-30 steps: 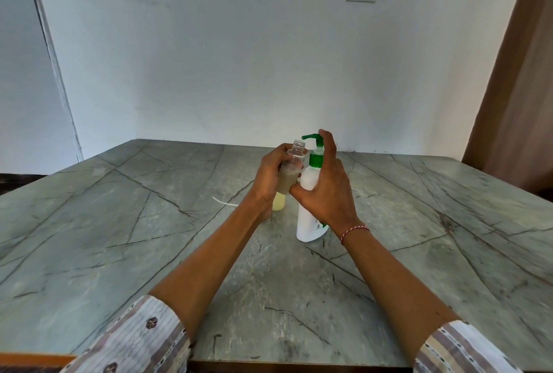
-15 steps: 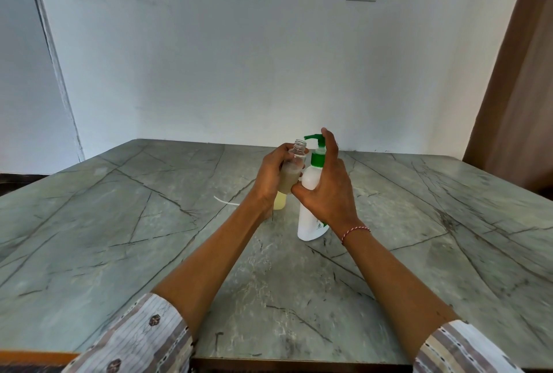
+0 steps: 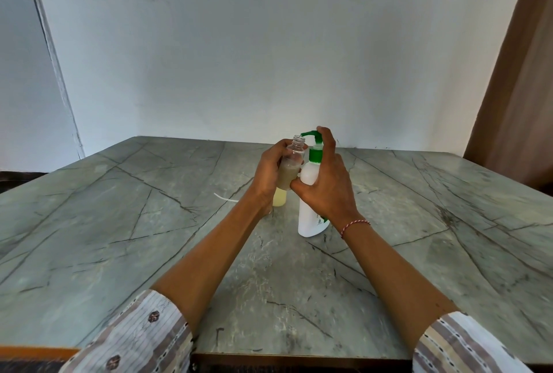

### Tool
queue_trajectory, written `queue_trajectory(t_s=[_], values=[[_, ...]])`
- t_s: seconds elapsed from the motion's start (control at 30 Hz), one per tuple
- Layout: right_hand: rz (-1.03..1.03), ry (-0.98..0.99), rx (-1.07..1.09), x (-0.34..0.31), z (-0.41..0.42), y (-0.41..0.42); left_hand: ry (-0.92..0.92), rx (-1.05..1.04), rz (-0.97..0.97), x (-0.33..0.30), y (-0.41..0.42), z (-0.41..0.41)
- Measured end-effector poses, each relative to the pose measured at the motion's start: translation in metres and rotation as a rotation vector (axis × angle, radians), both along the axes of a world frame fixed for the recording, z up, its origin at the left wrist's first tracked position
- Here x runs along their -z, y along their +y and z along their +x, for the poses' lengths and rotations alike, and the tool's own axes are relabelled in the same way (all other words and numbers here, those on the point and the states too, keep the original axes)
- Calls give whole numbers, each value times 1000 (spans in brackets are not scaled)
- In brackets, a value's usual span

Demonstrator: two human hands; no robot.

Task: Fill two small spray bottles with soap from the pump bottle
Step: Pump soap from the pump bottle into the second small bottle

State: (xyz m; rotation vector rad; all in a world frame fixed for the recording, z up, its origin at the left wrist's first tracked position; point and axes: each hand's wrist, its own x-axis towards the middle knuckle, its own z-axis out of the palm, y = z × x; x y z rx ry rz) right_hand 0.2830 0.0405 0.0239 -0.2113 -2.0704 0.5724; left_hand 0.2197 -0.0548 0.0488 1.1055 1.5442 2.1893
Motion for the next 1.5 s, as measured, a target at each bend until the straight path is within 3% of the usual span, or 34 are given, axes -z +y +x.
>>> queue_trajectory(t_s=[1.5], values=[[-41, 11, -3, -1, 5, -3, -42, 48, 27, 2, 1, -3]])
